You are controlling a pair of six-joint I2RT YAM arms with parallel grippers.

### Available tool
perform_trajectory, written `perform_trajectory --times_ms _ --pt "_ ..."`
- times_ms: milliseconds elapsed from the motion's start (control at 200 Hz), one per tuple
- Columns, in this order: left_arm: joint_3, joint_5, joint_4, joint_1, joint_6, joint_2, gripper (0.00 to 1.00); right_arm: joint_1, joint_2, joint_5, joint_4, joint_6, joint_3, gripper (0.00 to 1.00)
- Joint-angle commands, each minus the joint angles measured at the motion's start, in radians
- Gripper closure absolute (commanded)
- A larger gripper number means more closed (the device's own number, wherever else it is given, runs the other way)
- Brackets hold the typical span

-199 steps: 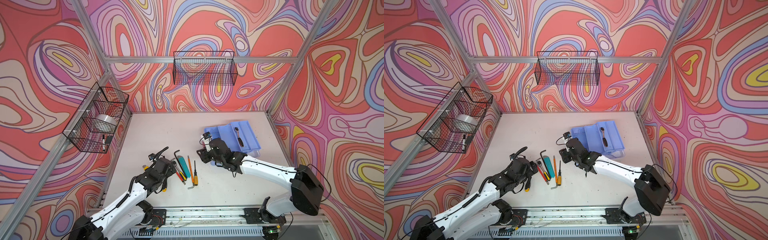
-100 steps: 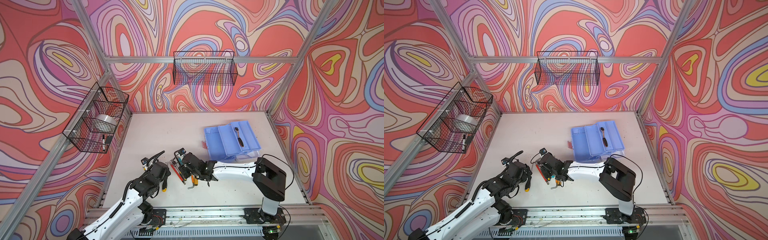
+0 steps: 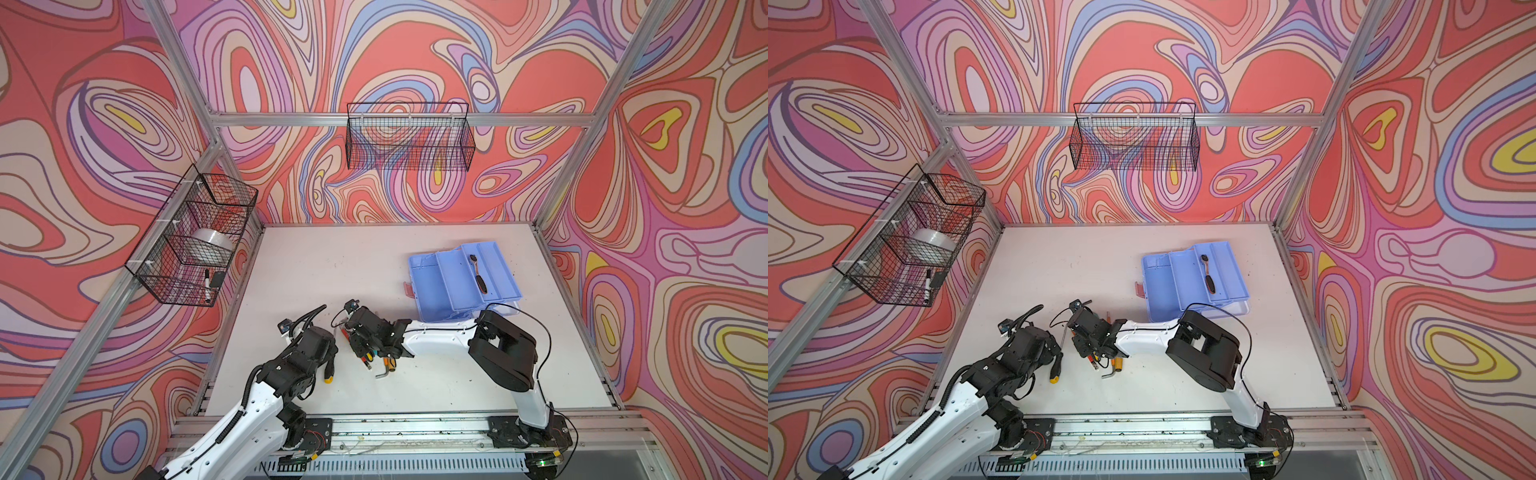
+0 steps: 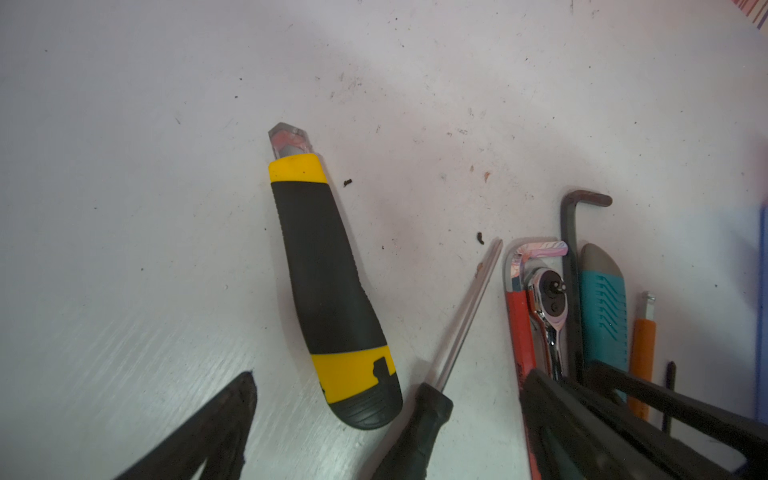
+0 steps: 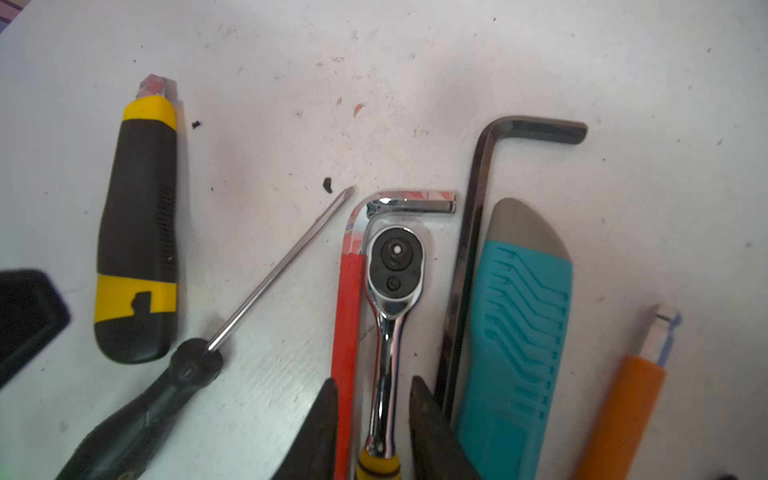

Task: Pack the tool kit
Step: 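Release the ratchet and move the right gripper back over the loose tools, then grasp the yellow-handled silver ratchet with the right gripper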

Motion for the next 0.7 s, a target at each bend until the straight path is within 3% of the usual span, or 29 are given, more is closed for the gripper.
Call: perform_trajectory --times_ms 0,426,696 --pt "-0.016 -0.019 -0.042 0.005 -0.010 -0.011 0.00 0.005 0.037 0.019 -0.044 -0.015 0.034 0.73" --pt "-0.021 -0.013 -0.042 0.005 -0.011 -0.021 0.00 0.005 0.105 0.070 -0.148 -0.038 0.116 0.84" --pt "-0.022 -0.016 -0.045 0.005 -0.011 -0.029 0.00 0.005 0.123 0.162 -0.250 -0.071 0.130 0.85"
